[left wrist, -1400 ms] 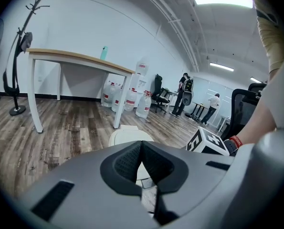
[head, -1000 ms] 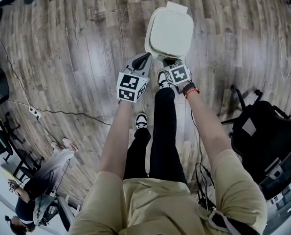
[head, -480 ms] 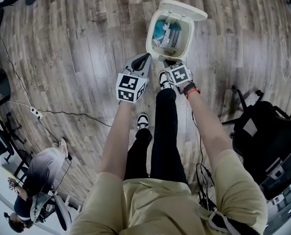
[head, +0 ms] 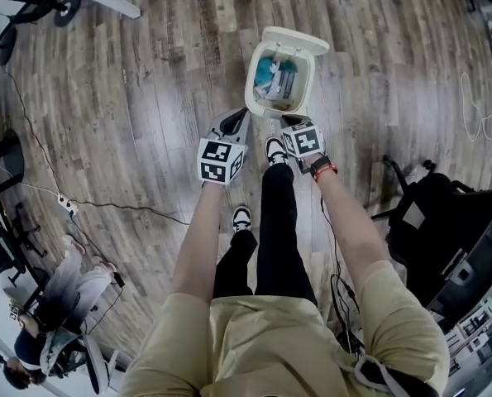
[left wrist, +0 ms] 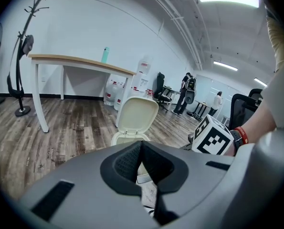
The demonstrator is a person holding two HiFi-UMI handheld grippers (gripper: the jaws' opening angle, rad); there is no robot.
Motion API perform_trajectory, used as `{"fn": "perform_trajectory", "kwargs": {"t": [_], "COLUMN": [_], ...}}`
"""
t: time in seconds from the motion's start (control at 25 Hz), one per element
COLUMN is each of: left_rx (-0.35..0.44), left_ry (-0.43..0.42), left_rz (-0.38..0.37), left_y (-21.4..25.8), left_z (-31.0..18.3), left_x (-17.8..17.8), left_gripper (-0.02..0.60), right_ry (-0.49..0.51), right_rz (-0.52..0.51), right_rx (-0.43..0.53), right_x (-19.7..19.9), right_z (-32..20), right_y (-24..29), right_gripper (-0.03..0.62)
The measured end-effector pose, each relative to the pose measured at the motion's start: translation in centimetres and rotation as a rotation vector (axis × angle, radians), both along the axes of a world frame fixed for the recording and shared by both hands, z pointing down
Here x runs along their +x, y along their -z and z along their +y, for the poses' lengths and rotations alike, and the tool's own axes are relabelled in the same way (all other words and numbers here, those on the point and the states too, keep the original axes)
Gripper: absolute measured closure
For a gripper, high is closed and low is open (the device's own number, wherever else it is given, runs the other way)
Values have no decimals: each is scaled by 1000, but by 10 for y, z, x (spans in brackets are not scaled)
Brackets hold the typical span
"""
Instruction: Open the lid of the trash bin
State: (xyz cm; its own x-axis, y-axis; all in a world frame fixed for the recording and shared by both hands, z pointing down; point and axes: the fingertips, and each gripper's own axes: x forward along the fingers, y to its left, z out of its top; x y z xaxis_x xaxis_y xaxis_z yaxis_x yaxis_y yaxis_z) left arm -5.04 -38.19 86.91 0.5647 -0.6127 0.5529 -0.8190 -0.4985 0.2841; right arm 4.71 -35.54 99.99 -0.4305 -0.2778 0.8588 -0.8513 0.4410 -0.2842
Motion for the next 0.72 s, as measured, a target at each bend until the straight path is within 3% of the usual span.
{"fn": "perform_trajectory", "kwargs": {"t": [0.36,0.72], "left_rx": [42,86], "left_ry": [19,88], "left_rz": [-32,-29], "left_y": [124,242], "left_z": [21,78], "left_x": [-6,-30], "left_gripper": [558,558], "right_ry": [-149,-214], "right_rz": [-64,-80], "right_rx": [144,272], "right_x": [14,20], "right_z": [6,55], "right_y": [165,306], "right_gripper": [582,582]}}
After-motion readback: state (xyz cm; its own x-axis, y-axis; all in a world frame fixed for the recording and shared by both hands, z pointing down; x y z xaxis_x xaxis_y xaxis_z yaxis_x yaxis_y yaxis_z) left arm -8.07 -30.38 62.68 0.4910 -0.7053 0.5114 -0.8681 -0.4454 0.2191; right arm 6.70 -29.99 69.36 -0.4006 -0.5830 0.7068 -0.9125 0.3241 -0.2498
